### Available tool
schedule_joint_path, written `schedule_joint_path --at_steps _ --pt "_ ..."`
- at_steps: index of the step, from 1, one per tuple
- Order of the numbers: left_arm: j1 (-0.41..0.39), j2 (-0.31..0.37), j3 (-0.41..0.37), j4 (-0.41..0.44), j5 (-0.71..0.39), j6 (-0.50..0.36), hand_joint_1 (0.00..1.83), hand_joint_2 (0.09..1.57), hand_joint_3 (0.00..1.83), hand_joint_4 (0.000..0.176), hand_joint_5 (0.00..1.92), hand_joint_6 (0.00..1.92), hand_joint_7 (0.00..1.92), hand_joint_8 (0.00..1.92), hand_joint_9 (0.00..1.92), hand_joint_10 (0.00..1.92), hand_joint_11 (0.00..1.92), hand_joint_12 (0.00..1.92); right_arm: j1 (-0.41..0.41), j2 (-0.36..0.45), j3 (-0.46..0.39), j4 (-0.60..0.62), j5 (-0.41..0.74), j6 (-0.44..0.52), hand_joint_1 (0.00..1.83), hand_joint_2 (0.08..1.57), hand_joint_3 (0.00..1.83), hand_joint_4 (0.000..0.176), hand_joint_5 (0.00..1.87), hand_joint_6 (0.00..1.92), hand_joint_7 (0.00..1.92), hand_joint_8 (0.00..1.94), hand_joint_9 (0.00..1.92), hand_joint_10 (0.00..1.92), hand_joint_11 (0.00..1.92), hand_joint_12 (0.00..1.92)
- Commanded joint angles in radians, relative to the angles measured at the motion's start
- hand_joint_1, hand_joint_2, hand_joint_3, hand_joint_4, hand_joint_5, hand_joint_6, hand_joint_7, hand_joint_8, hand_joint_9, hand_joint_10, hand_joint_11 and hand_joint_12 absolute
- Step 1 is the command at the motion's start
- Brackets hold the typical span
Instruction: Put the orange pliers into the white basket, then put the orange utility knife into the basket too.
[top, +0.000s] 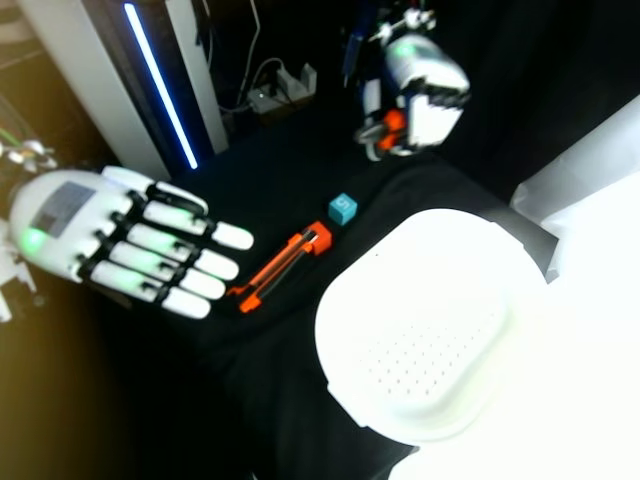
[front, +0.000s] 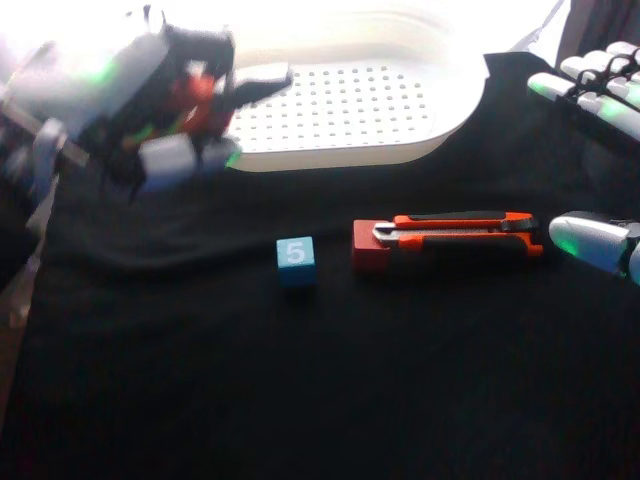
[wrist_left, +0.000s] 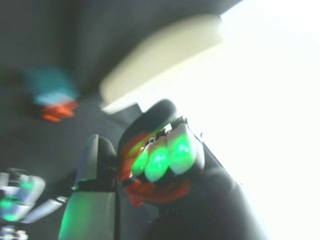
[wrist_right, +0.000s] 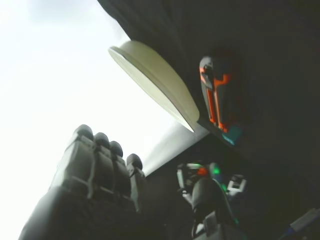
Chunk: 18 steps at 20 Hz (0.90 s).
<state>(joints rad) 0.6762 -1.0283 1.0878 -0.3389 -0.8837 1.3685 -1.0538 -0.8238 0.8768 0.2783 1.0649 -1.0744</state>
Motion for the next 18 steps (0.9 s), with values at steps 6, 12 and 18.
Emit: schedule_joint_path --at_steps 6,12,18 --pt "-0.260 -0.180 0.242 -0.065 0.299 0.140 1.35 1.25 0.00 0.000 0.93 1.92 1.20 1.92 1.38 1.92 1.50 1.92 0.012 -0.028 0.014 -0.024 0.098 0.002 0.24 1.27 0.00 0.103 0.00 0.00 0.00 0.00 0.00 0.00 0.00 0.00" --pt "-0.276 -0.344 0.469 -0.266 0.497 0.195 1.01 1.42 0.02 0.000 0.37 1.91 0.50 1.85 0.50 1.92 0.64 1.92 0.012 -0.043 0.021 -0.041 0.088 0.025 0.33 1.27 0.00 0.045 0.00 0.00 0.00 0.00 0.00 0.00 0.00 0.00" --pt "-0.222 -0.401 0.550 -0.371 0.560 0.195 0.69 1.31 0.00 0.000 0.21 0.34 0.27 0.27 0.15 0.76 0.00 1.40 0.012 -0.045 0.022 -0.043 0.088 0.029 0.38 1.27 0.00 0.039 0.00 0.00 0.00 0.00 0.00 0.00 0.00 0.00"
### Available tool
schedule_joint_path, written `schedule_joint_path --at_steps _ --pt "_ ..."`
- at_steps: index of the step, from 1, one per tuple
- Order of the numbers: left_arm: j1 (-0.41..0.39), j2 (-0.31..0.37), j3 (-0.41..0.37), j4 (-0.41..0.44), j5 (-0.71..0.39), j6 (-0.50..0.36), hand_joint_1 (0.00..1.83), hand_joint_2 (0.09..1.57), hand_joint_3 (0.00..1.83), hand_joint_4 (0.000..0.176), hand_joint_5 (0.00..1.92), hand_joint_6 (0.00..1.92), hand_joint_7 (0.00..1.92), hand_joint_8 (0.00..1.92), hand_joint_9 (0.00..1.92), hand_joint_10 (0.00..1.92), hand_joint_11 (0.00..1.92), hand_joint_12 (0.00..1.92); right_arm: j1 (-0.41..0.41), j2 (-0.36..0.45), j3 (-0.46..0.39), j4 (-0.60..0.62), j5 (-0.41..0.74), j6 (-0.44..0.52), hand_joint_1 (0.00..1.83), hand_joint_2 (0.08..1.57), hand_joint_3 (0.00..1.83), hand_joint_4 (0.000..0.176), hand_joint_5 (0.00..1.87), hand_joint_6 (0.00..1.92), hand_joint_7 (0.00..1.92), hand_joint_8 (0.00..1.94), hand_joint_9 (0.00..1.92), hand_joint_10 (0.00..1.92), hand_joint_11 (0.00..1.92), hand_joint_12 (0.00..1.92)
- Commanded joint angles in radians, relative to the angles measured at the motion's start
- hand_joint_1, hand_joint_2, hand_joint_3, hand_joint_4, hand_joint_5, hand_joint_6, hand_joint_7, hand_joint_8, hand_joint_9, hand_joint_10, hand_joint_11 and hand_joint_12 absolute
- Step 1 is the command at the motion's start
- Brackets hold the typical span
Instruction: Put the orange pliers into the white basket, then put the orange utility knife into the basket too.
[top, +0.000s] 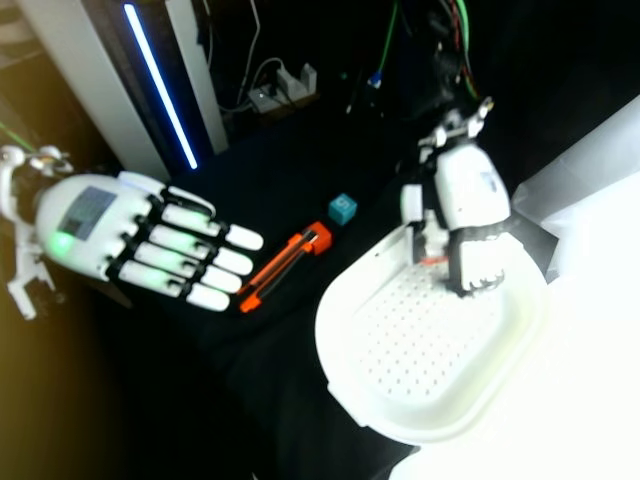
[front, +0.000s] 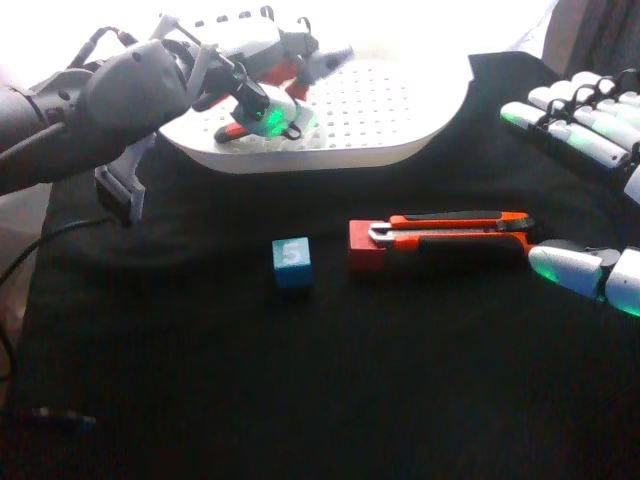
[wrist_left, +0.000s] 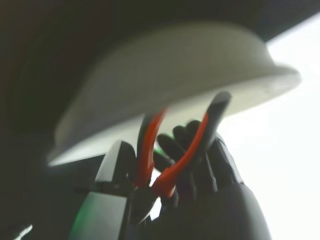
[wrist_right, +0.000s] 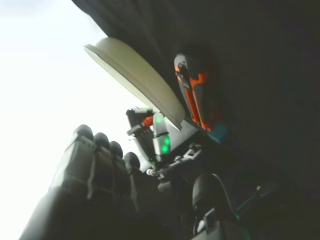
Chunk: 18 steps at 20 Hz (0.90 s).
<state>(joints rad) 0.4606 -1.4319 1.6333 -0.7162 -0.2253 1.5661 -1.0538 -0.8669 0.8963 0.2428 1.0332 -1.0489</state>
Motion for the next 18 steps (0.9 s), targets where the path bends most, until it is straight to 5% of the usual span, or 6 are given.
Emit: schedule_joint_path --at_steps 1,4,6,7,11,18 --pt "-0.002 0.001 0.008 -0.005 -0.093 -0.003 0.57 1.28 0.00 0.052 0.13 0.05 0.15 0.02 0.08 0.26 0.00 0.78 0.012 -0.001 0.003 -0.008 0.120 0.005 0.38 1.27 0.00 0.036 0.00 0.00 0.00 0.00 0.00 0.00 0.00 0.00" --pt "0.000 0.005 -0.005 0.006 -0.106 -0.003 0.29 1.20 0.00 0.140 0.00 0.00 0.00 0.00 0.00 0.00 0.00 0.01 0.013 -0.001 0.003 -0.008 0.120 0.006 0.38 1.26 0.00 0.058 0.00 0.00 0.00 0.00 0.00 0.00 0.00 0.00" --pt "-0.001 0.041 -0.059 0.044 -0.156 -0.003 0.19 1.17 0.00 0.112 0.00 0.00 0.00 0.00 0.00 0.00 0.00 0.00 0.013 -0.001 0.003 -0.011 0.120 0.009 0.36 1.23 0.00 0.111 0.00 0.00 0.00 0.00 0.00 0.00 0.00 0.00" --pt "-0.002 0.064 -0.090 0.066 -0.183 -0.009 0.22 1.15 0.00 0.076 0.00 0.00 0.00 0.00 0.00 0.00 0.00 0.00 0.013 -0.002 0.003 -0.013 0.120 0.016 0.37 1.22 0.00 0.104 0.00 0.00 0.00 0.00 0.00 0.00 0.00 0.00" --pt "0.044 0.219 -0.279 0.291 -0.404 -0.186 0.05 1.15 0.00 0.175 0.00 0.00 0.00 0.00 0.00 0.00 0.00 0.00 0.034 -0.009 0.009 -0.022 0.112 0.023 0.35 1.21 0.00 0.051 0.00 0.00 0.00 0.00 0.00 0.00 0.00 0.00" --pt "0.387 0.516 -0.654 0.411 -0.970 -0.301 0.15 1.43 0.03 0.073 0.03 0.01 0.00 0.00 0.00 0.00 0.00 0.00 0.177 -0.134 0.112 -0.083 -0.123 0.022 0.53 1.23 0.00 0.000 0.00 0.00 0.06 0.02 0.09 0.03 0.04 0.02"
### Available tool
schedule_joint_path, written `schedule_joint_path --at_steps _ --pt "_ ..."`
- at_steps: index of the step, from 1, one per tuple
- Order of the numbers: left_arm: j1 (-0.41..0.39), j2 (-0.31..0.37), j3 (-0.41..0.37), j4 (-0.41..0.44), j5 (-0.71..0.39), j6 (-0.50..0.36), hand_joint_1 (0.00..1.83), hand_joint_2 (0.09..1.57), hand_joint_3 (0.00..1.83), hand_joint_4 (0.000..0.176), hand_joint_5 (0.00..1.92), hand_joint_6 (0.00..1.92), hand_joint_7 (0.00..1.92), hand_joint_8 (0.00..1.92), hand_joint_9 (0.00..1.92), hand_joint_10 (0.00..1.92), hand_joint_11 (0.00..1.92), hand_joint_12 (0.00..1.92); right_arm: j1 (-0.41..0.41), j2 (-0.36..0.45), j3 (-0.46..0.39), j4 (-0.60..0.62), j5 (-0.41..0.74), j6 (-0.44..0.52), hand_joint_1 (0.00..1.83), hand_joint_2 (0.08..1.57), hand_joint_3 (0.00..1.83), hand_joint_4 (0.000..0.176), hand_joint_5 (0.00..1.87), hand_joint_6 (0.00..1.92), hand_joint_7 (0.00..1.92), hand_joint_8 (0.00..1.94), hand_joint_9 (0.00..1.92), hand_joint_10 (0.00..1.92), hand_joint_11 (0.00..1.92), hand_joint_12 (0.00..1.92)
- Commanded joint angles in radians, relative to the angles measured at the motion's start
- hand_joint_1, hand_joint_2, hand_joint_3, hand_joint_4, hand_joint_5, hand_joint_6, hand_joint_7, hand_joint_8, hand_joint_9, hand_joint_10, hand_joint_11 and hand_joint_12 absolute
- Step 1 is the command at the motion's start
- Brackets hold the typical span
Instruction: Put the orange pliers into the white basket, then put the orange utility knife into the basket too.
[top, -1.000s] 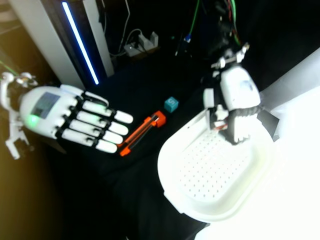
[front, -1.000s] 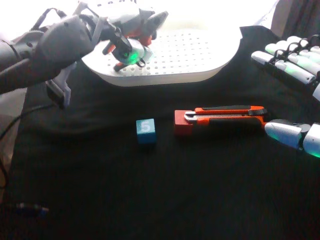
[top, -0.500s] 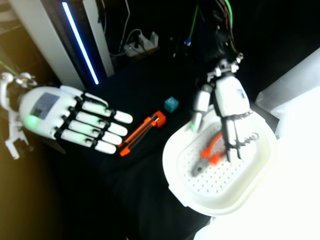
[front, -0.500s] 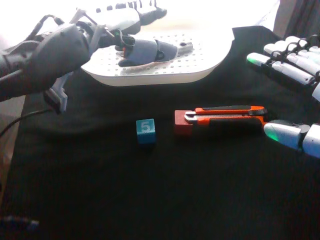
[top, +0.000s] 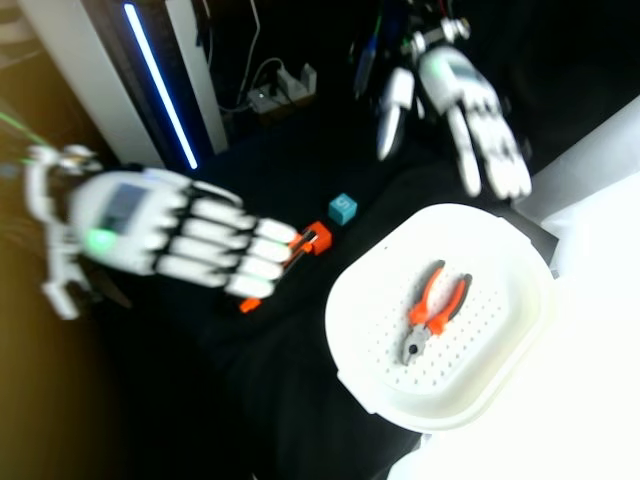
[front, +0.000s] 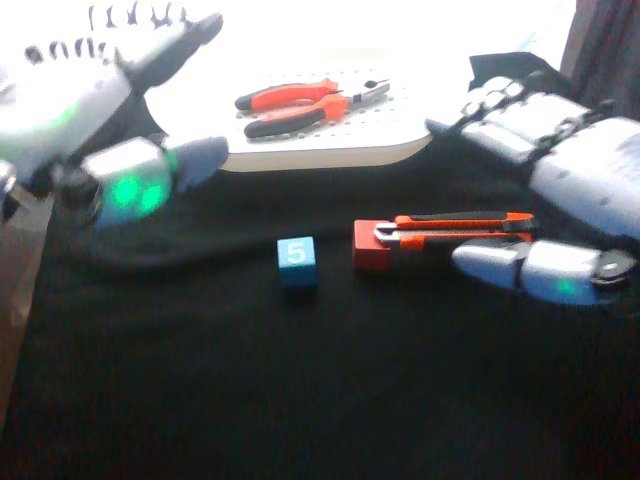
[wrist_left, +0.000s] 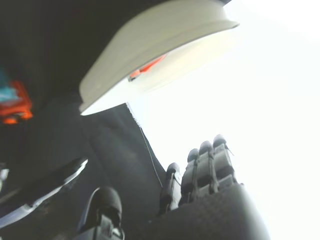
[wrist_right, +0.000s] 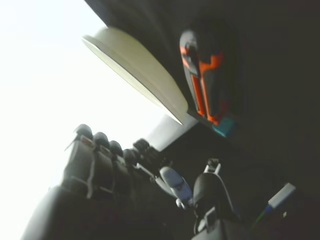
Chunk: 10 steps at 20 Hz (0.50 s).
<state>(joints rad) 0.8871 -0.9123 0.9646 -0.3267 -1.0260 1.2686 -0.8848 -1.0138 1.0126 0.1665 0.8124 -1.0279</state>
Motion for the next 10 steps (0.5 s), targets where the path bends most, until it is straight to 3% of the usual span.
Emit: schedule_joint_path --at_steps 1,2,3,4,5,7,8,9,10 --pt "0.029 0.006 -0.017 0.001 -0.254 -0.007 0.14 1.47 0.01 0.051 0.09 0.03 0.11 0.02 0.08 0.03 0.02 0.02 0.020 -0.008 0.013 -0.009 0.070 0.001 0.53 1.23 0.00 0.000 0.03 0.00 0.08 0.00 0.11 0.02 0.01 0.25" --pt "0.089 0.010 -0.045 -0.020 -0.337 -0.018 0.15 1.48 0.00 0.049 0.13 0.03 0.17 0.01 0.13 0.05 0.00 0.20 0.032 -0.029 0.031 -0.010 0.035 0.001 0.49 1.24 0.00 0.000 0.03 0.00 0.08 0.00 0.12 0.02 0.00 0.39" --pt "0.119 0.010 -0.057 -0.034 -0.377 -0.029 0.18 1.48 0.00 0.039 0.16 0.04 0.22 0.02 0.17 0.07 0.00 0.47 0.035 -0.042 0.041 -0.010 0.019 0.001 0.49 1.25 0.00 0.000 0.02 0.00 0.08 0.00 0.11 0.01 0.00 0.39" --pt "0.164 0.009 -0.070 -0.056 -0.443 -0.051 0.16 1.50 0.00 0.000 0.16 0.04 0.24 0.02 0.19 0.08 0.00 0.62 0.037 -0.056 0.053 -0.010 -0.001 0.001 0.51 1.25 0.00 0.000 0.04 0.01 0.09 0.00 0.13 0.02 0.00 0.48" --pt "0.190 0.009 -0.080 -0.071 -0.485 -0.062 0.19 1.50 0.00 0.000 0.18 0.04 0.27 0.02 0.22 0.10 0.00 0.75 0.037 -0.063 0.060 -0.010 -0.015 0.001 0.51 1.26 0.00 0.000 0.05 0.01 0.09 0.00 0.13 0.01 0.00 0.42" --pt "0.241 0.012 -0.097 -0.101 -0.550 -0.073 0.25 1.50 0.00 0.000 0.19 0.04 0.25 0.01 0.20 0.11 0.00 0.70 0.039 -0.079 0.072 -0.010 -0.040 0.001 0.52 1.27 0.00 0.000 0.09 0.01 0.14 0.01 0.15 0.02 0.00 0.47" --pt "0.248 0.012 -0.100 -0.105 -0.558 -0.074 0.22 1.49 0.00 0.000 0.20 0.03 0.26 0.01 0.22 0.12 0.00 0.81 0.039 -0.086 0.076 -0.010 -0.049 0.001 0.54 1.27 0.00 0.000 0.12 0.01 0.16 0.01 0.16 0.02 0.00 0.55" --pt "0.251 0.012 -0.101 -0.106 -0.560 -0.078 0.24 1.46 0.00 0.027 0.19 0.02 0.24 0.00 0.18 0.10 0.00 0.71 0.040 -0.091 0.080 -0.010 -0.057 0.001 0.56 1.27 0.00 0.000 0.18 0.02 0.23 0.02 0.22 0.04 0.00 0.72" --pt "0.251 0.012 -0.101 -0.107 -0.559 -0.079 0.23 1.45 0.00 0.029 0.19 0.02 0.23 0.00 0.18 0.09 0.00 0.69 0.040 -0.095 0.085 -0.010 -0.064 0.001 0.59 1.27 0.00 0.000 0.23 0.03 0.27 0.02 0.27 0.06 0.00 0.92"
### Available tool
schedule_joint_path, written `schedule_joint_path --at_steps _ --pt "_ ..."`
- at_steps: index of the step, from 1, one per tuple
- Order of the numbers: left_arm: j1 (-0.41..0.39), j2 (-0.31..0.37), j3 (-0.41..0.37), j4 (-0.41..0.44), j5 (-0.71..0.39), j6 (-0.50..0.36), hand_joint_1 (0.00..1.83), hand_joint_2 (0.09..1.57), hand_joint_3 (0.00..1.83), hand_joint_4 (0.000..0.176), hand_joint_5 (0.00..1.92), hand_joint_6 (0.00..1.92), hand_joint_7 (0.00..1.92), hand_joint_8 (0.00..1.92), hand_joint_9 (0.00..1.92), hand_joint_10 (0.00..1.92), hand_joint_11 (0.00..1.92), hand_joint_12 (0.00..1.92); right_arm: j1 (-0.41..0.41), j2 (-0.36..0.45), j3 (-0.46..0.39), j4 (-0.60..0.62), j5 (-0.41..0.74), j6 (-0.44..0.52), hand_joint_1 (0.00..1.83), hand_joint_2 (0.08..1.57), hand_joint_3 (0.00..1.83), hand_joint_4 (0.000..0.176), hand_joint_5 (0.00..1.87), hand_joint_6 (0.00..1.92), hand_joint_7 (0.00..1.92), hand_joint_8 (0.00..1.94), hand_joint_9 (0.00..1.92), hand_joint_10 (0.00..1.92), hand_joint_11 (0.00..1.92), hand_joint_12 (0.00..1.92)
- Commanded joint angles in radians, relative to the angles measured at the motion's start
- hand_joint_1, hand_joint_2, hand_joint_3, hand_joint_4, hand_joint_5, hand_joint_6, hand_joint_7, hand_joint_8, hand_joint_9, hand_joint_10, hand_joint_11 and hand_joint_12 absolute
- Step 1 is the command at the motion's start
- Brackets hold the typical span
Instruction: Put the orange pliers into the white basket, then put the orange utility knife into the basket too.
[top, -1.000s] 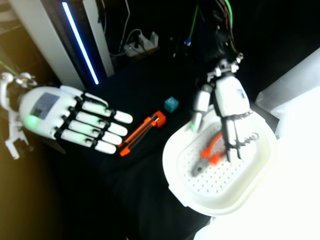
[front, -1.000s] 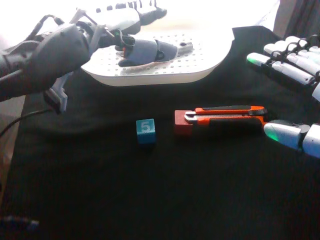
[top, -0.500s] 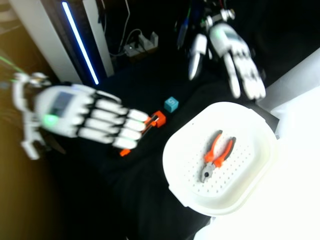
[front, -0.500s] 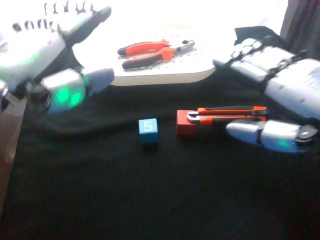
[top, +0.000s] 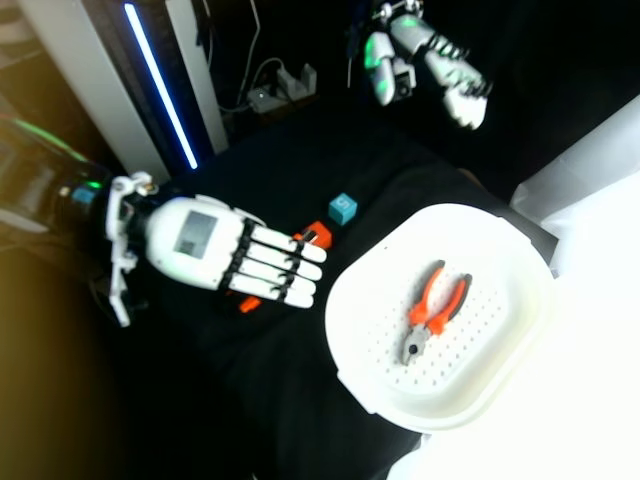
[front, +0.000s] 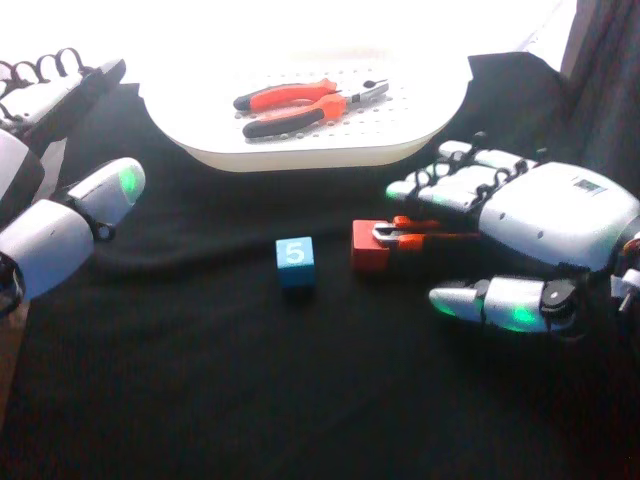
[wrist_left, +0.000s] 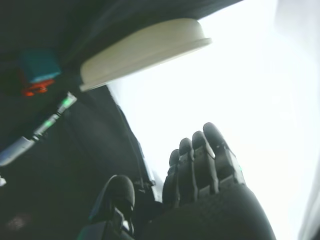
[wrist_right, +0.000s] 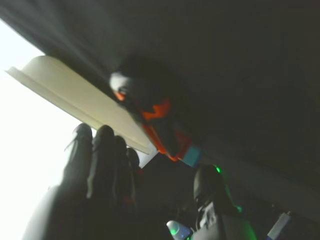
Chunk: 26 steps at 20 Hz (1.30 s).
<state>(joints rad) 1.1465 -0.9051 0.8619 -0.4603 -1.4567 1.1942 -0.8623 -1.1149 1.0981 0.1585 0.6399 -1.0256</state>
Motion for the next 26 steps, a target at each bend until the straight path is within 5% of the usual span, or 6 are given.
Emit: schedule_joint_path --at_steps 1,2,3,5,18,26 --pt "-0.008 0.004 0.001 0.027 -0.130 -0.007 0.28 1.46 0.00 0.005 0.21 0.02 0.25 0.01 0.19 0.10 0.00 0.79 0.018 -0.005 0.012 -0.001 0.091 -0.001 0.64 1.29 0.00 0.000 0.37 0.08 0.44 0.07 0.39 0.12 0.00 1.24" --pt "-0.008 0.004 0.001 0.027 -0.131 -0.008 0.31 1.46 0.00 0.010 0.21 0.02 0.24 0.00 0.19 0.09 0.00 0.77 0.021 -0.014 0.021 -0.001 0.080 -0.001 0.68 1.30 0.00 0.000 0.46 0.26 0.58 0.16 0.41 0.45 0.03 1.40" --pt "-0.008 0.004 0.001 0.028 -0.131 -0.008 0.26 1.45 0.00 0.047 0.22 0.02 0.24 0.00 0.20 0.09 0.00 0.74 0.028 -0.030 0.036 -0.001 0.059 -0.001 0.94 1.38 0.00 0.000 0.46 1.48 0.58 1.33 0.41 1.37 0.17 1.80" --pt "-0.007 0.005 0.001 0.030 -0.132 -0.011 0.25 1.47 0.01 0.000 0.20 0.01 0.22 0.00 0.18 0.07 0.00 0.70 0.039 -0.051 0.060 -0.001 0.030 -0.002 1.19 1.32 0.00 0.000 0.62 1.88 0.79 1.91 0.82 1.90 0.83 1.92" --pt "0.008 0.005 -0.001 0.026 -0.141 -0.016 0.23 1.48 0.00 0.033 0.18 0.01 0.20 0.00 0.18 0.04 0.00 0.30 0.145 0.119 -0.102 -0.134 0.288 -0.048 1.27 1.32 0.02 0.101 0.91 1.92 1.25 1.94 1.42 1.92 1.44 1.92" --pt "0.010 -0.004 0.003 0.037 -0.106 -0.020 0.20 1.47 0.00 0.059 0.18 0.01 0.20 0.00 0.14 0.01 0.00 0.10 0.429 -0.061 0.139 -0.179 -0.034 -0.048 1.32 1.26 0.00 0.107 0.96 1.92 1.20 1.94 1.36 1.92 1.47 1.92"
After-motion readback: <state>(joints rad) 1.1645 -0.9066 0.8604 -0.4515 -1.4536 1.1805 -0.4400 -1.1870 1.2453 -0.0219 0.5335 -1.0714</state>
